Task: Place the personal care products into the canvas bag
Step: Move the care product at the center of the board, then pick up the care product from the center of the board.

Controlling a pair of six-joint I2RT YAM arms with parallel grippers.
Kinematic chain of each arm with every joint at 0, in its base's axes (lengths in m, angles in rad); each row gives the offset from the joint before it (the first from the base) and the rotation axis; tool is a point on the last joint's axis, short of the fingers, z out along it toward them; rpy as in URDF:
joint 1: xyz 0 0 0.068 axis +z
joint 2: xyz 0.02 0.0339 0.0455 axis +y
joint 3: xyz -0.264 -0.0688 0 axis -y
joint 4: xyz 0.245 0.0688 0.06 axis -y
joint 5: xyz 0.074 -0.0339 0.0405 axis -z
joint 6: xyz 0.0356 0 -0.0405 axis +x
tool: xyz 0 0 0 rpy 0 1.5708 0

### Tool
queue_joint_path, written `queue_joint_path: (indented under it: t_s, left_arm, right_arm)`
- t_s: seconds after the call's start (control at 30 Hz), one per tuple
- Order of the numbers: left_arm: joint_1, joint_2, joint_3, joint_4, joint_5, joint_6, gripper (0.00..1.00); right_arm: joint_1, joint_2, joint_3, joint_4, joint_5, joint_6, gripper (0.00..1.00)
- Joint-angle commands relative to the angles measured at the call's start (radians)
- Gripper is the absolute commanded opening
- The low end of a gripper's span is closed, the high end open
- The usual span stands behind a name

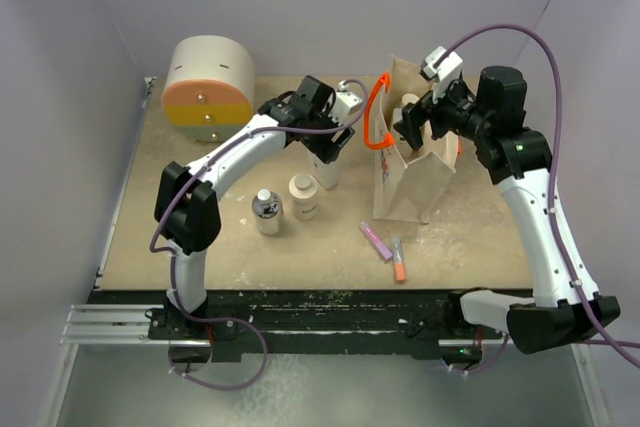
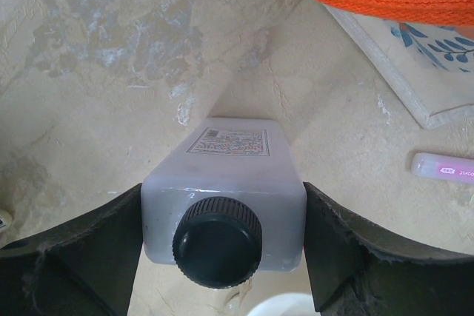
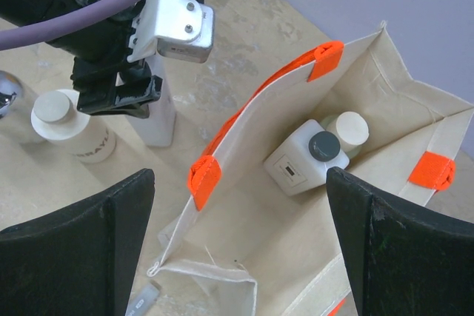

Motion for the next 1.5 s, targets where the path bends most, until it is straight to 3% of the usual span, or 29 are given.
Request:
queue_joint_path:
  t_s: [0.0, 0.13, 0.4, 0.6, 0.93, 1.2, 1.47]
  left_arm:
    - [0.000, -0.030, 0.054, 0.076, 0.015, -0.026, 0.70]
    - [0.001, -0.054, 0.058, 0.070, 0.041, -0.024, 0.99]
    - [0.003, -0.145, 0.038, 0.067, 0.078, -0.004, 0.99]
    - [0.029, -0.306, -0.081, 0.121, 0.052, 0.044, 0.99]
    - [0.301, -0.581, -0.252, 0.153, 0.014, 0.012, 0.99]
    - [0.386, -0.699, -0.323, 0.148, -0.020, 0.006, 0.99]
    - [0.401, -0.774, -0.395, 0.174, 0.005, 0.020, 0.99]
  right_arm:
    - [0.003, -0.003, -0.005, 0.045, 0.018, 0.013, 0.99]
    - [0.003, 0.006, 0.005, 0.044, 0.003, 0.007, 0.99]
    - [0.006, 0.015, 0.027, 0.053, -0.015, 0.000, 0.99]
    - [0.066, 0.037, 0.064, 0.074, 0.015, 0.006, 0.99]
    - [0.241, 0.166, 0.118, 0.178, 0.181, -0.006, 0.99]
    - [0.326, 0.292, 0.137, 0.235, 0.289, -0.019, 1.00]
    - [0.380, 0.448, 0.169, 0.214, 0.404, -0.016, 1.00]
